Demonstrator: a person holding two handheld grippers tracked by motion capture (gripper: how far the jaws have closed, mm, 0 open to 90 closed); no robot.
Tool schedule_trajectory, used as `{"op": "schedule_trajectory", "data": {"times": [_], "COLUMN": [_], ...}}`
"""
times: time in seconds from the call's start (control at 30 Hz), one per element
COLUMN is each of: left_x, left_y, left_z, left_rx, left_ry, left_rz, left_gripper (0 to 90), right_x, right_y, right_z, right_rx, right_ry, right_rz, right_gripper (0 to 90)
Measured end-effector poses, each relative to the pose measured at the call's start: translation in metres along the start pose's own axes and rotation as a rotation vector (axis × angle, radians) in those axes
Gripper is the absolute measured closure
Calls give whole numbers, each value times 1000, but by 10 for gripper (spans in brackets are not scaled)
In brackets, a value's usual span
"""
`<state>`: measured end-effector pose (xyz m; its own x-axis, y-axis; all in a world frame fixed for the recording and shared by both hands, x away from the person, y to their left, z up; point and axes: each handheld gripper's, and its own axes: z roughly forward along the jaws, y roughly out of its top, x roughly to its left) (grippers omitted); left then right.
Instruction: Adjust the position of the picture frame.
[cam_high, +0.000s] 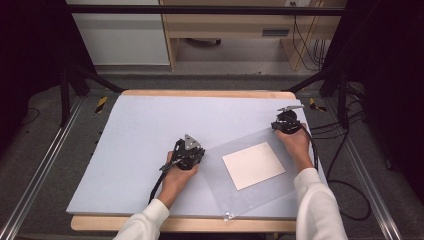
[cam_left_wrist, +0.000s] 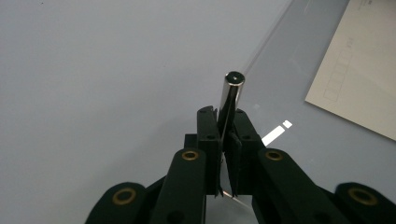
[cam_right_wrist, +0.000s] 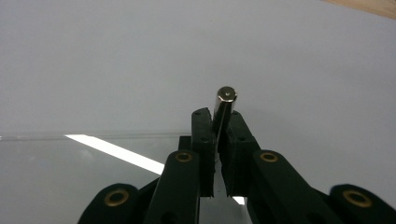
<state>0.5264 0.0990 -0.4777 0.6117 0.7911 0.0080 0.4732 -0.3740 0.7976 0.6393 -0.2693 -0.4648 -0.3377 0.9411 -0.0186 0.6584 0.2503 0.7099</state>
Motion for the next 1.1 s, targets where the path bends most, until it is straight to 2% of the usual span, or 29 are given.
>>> {"op": "schedule_trajectory", "data": {"times": [0.1, 0.17, 0.37, 0.43, 0.53, 0.7, 0.77, 0.8, 0.97, 1.1], "left_x": [0, 0, 1, 2, 3, 6, 9, 11, 8, 8], "left_y": [0, 0, 0, 1, 1, 2, 2, 3, 13, 15], "left_z": [0, 0, 0, 0, 0, 0, -1, -2, -13, -17], "left_rx": [-1, -8, -1, -2, 1, 5, 3, 9, 16, 22], "left_ry": [-1, -2, -8, -15, -20, -49, -78, -85, -84, -89], "left_rz": [-11, -36, -45, -58, -61, -80, -101, -101, -49, -36], "left_gripper": [841, 838, 833, 829, 829, 827, 823, 821, 820, 816], "right_x": [0, 0, 0, 1, 2, 4, 5, 6, 7, 8], "right_y": [0, 0, 1, 1, 2, 5, 8, 9, 16, 19], "right_z": [1, 1, 3, 3, 3, 1, -1, -2, -14, -20], "right_rx": [-6, -7, -9, -10, -5, 16, 32, 32, 43, 52], "right_ry": [1, -1, 2, 5, -13, -25, -29, -28, -26, -25], "right_rz": [3, -3, -2, 22, 1, 1, -9, -6, -7, -9], "right_gripper": [847, 845, 837, 836, 848, 851, 851, 851, 852, 852]}}
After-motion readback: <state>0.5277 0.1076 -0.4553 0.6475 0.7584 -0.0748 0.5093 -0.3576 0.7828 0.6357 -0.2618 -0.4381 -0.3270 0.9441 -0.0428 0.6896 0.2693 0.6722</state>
